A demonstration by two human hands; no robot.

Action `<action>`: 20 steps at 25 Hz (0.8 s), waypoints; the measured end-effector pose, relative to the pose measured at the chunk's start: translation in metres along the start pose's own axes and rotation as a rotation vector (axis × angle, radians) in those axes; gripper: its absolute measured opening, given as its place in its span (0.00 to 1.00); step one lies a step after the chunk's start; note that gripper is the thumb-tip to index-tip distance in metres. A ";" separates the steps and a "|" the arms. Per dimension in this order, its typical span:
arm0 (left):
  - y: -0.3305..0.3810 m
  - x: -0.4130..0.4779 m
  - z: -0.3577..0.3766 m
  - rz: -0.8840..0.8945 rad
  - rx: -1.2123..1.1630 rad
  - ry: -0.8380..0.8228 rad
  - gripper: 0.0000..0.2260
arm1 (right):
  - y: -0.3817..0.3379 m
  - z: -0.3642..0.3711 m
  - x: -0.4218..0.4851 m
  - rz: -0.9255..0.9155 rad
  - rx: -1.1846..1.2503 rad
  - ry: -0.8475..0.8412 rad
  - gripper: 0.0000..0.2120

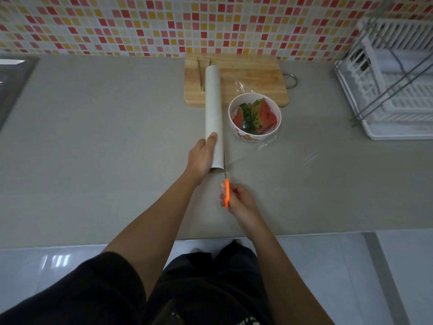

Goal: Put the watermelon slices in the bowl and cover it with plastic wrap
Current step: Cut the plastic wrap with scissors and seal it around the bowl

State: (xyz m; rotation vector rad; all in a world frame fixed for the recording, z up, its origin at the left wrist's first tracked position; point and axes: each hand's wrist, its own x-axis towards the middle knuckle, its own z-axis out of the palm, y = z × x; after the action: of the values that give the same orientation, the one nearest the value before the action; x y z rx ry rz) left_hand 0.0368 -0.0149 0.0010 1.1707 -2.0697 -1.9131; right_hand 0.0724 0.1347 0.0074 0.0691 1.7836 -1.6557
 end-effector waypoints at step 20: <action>-0.002 0.001 0.003 0.013 0.002 0.051 0.24 | -0.008 -0.005 0.027 -0.071 0.001 0.064 0.06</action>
State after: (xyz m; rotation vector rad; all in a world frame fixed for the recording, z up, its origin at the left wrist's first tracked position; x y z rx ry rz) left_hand 0.0356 -0.0134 -0.0021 1.1902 -2.0484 -1.8556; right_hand 0.0460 0.1273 -0.0002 0.0607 1.8527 -1.7216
